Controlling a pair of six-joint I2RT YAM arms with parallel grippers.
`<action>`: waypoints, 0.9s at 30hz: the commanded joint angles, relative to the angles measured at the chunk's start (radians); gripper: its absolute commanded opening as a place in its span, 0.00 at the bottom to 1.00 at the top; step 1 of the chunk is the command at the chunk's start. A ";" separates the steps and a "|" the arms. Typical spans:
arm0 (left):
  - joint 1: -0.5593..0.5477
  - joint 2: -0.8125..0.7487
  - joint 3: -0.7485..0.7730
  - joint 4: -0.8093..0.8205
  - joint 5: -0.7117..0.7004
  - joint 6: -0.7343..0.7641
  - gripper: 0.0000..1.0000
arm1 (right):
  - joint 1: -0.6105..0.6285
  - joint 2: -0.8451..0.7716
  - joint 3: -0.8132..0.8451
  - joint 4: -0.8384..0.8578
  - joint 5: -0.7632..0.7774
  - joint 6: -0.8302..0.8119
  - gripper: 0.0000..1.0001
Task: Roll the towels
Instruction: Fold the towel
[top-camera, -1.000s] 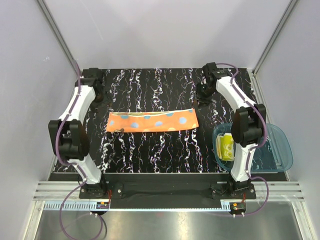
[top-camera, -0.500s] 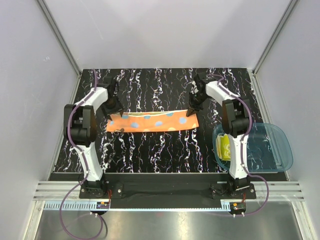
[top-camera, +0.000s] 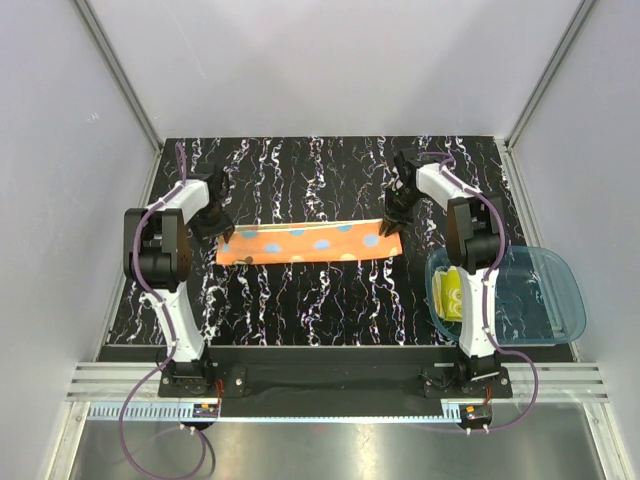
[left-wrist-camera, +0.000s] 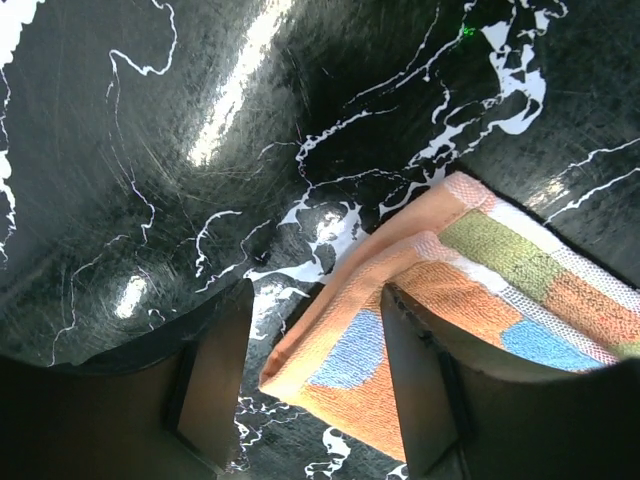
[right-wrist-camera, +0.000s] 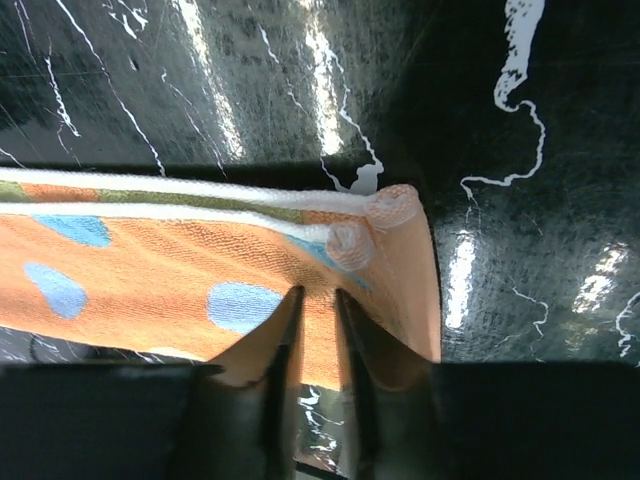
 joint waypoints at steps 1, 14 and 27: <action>0.004 -0.001 0.025 -0.021 -0.116 -0.014 0.57 | -0.011 -0.031 -0.001 -0.040 0.108 -0.017 0.35; -0.137 -0.356 -0.013 -0.067 -0.032 0.007 0.59 | 0.096 -0.237 0.108 -0.085 -0.163 -0.014 0.47; -0.125 -0.366 -0.332 0.234 0.168 -0.037 0.48 | 0.362 -0.031 0.238 0.110 -0.605 0.041 0.00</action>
